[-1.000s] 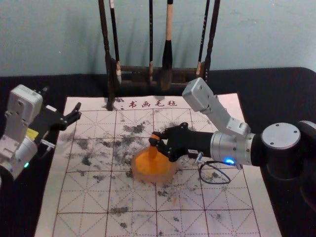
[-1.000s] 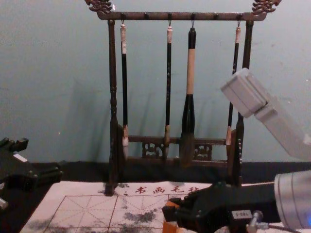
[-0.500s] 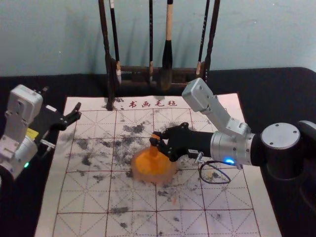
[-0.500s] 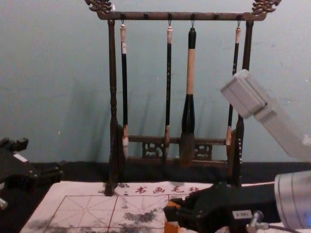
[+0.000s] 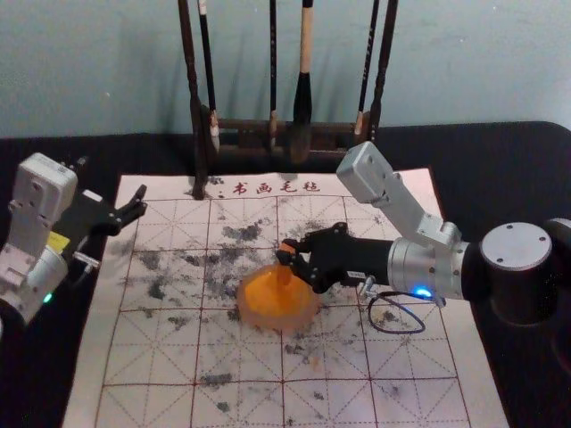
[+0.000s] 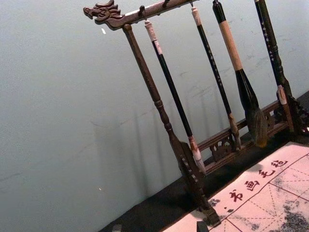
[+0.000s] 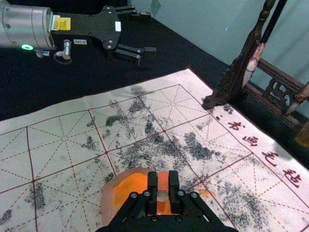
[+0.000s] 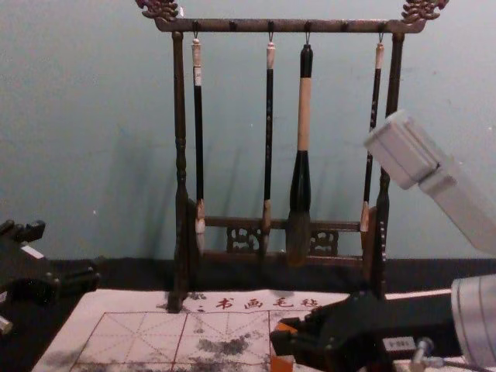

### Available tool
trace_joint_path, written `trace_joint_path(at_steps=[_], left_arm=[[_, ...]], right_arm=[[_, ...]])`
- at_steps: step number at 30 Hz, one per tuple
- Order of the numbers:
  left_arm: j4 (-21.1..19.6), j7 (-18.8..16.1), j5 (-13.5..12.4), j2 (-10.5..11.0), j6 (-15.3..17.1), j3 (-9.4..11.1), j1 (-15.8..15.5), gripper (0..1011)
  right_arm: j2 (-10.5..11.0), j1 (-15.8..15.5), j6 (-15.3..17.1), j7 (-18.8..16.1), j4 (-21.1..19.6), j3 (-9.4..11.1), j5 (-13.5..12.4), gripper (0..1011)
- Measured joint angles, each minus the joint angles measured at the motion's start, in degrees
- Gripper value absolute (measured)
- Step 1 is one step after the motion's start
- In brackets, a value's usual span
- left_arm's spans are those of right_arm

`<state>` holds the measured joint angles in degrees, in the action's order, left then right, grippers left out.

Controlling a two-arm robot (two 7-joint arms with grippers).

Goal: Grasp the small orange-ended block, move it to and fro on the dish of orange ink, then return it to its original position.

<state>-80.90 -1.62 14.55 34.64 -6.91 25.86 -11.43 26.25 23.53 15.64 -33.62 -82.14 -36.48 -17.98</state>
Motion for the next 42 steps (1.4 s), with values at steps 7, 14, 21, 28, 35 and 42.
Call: trace_joint_path(at_steps=[7,14,21,28,35,42], left_arm=[[0.0,0.0,0.0,0.0,0.0,0.0,0.0,1001],[0.0,0.0,0.0,0.0,0.0,0.0,0.0,1001],[0.0,0.0,0.0,0.0,0.0,0.0,0.0,1001],[0.0,0.0,0.0,0.0,0.0,0.0,0.0,1002],[0.0,0.0,0.0,0.0,0.0,0.0,0.0,1001],[0.0,0.0,0.0,0.0,0.0,0.0,0.0,1001]], right_arm=[[0.99,-0.56,-0.22,-0.63,-1.03,0.2,-0.53,138],[1.95,-1.2,-0.35,-1.12,-1.95,0.15,-0.96,138],[2.47,-1.62,-0.32,-1.29,-2.45,-0.18,-1.2,138],[2.87,-2.29,0.06,-1.7,-3.58,-0.44,-1.94,138],[2.82,-2.46,0.32,-1.75,-4.01,-0.91,-2.41,138],[2.11,-2.02,0.56,-1.55,-3.51,-1.6,-2.48,138]])
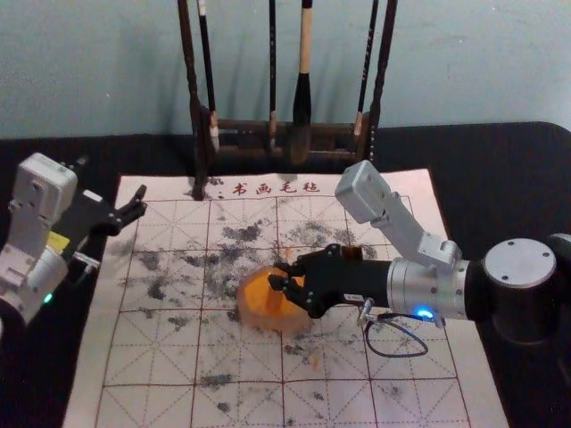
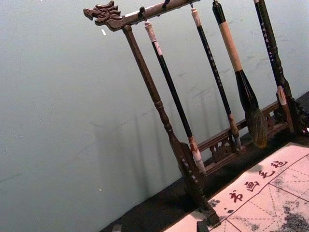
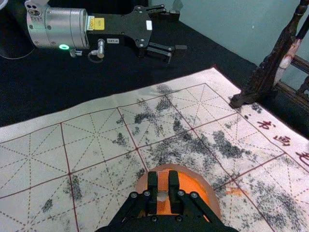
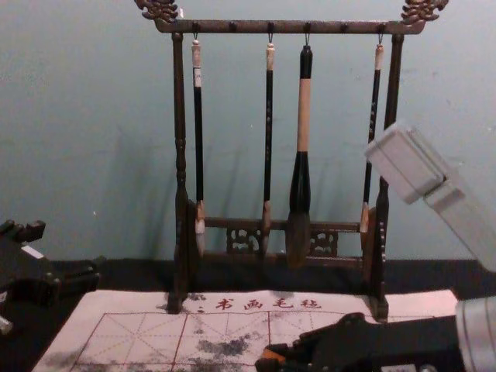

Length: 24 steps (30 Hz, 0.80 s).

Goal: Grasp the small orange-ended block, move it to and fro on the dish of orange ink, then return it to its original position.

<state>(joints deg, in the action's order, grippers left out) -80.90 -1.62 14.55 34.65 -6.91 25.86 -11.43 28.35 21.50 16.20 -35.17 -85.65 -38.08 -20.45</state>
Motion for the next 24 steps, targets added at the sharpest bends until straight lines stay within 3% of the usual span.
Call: trace_joint_path(at_steps=[24], left_arm=[[0.0,0.0,0.0,0.0,0.0,0.0,0.0,1001]], right_arm=[[-3.8,2.25,0.51,2.48,3.95,-0.35,1.03,138]])
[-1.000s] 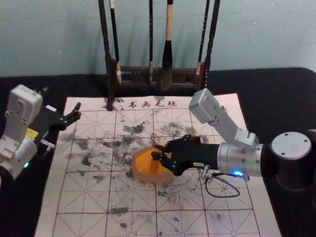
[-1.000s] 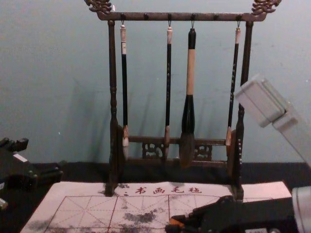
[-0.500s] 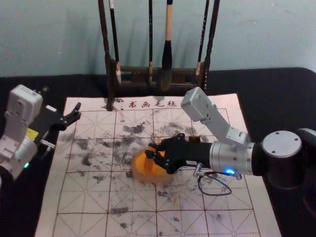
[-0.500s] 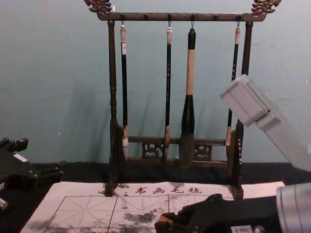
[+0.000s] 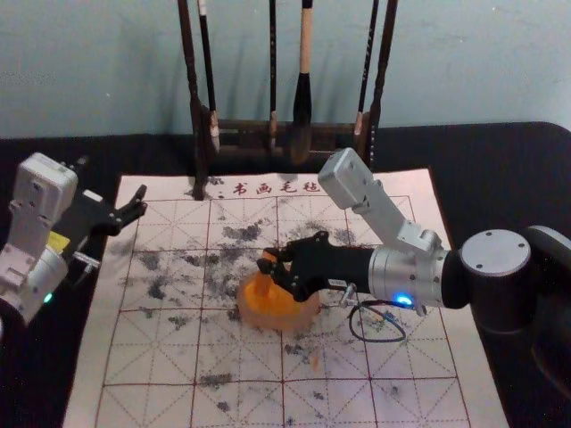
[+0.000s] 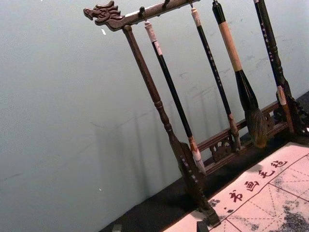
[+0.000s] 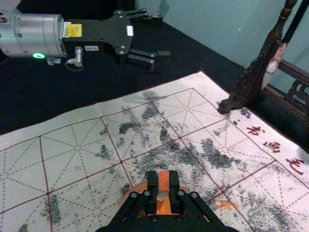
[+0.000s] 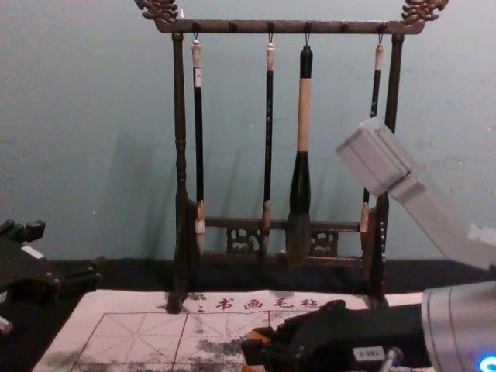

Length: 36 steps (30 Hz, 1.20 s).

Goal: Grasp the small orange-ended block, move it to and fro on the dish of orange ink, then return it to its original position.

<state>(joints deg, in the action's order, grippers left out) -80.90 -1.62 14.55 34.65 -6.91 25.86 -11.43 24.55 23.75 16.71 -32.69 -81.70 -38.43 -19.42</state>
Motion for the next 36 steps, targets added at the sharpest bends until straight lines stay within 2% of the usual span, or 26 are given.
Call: trace_joint_path(at_steps=[11,36], left_arm=[[0.0,0.0,0.0,0.0,0.0,0.0,0.0,1001],[0.0,0.0,0.0,0.0,0.0,0.0,0.0,1001]], right_arm=[[-0.26,0.28,0.02,0.55,0.86,0.97,0.42,138],[1.69,-1.1,-0.12,0.89,-0.8,3.44,-0.43,138]])
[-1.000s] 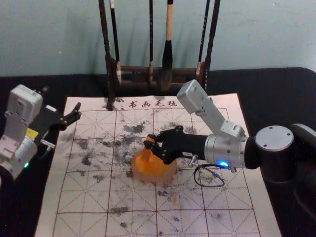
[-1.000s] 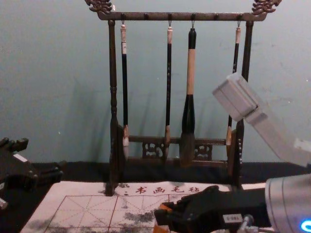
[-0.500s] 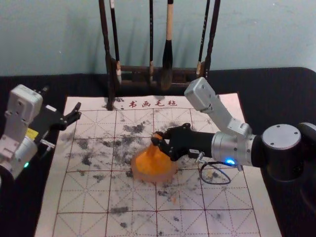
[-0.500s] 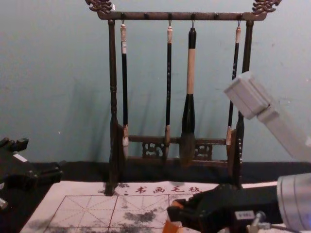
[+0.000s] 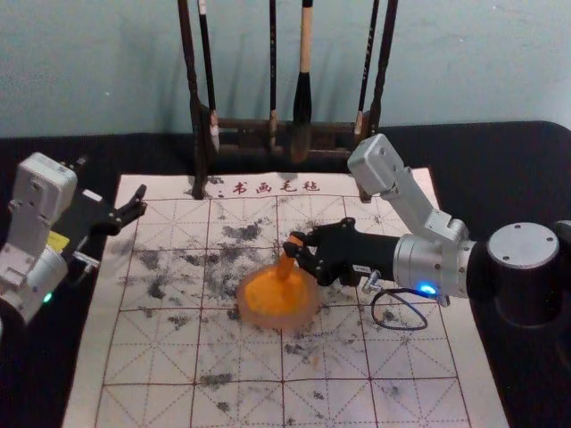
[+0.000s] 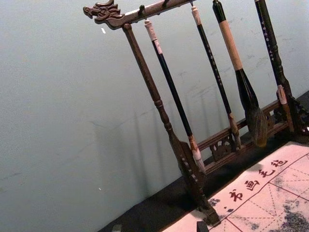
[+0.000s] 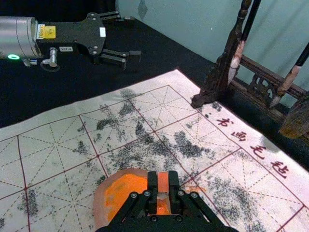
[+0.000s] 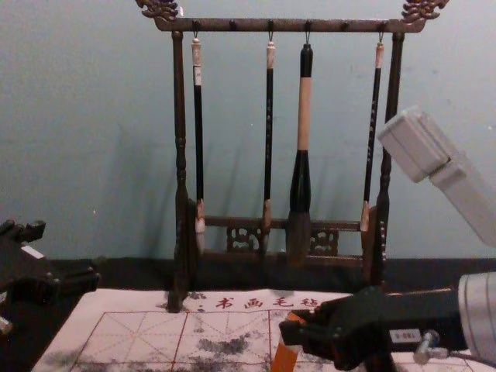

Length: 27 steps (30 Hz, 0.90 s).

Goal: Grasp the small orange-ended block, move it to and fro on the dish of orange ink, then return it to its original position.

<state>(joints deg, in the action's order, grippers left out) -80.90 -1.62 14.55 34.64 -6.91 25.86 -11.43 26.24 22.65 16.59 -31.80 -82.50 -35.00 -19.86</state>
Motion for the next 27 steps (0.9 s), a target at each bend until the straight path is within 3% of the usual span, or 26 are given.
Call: trace_joint_path(at_steps=[27], left_arm=[[0.0,0.0,0.0,0.0,0.0,0.0,0.0,1001]], right_arm=[[3.62,-2.29,-2.21,-2.13,-3.16,-0.31,0.67,138]])
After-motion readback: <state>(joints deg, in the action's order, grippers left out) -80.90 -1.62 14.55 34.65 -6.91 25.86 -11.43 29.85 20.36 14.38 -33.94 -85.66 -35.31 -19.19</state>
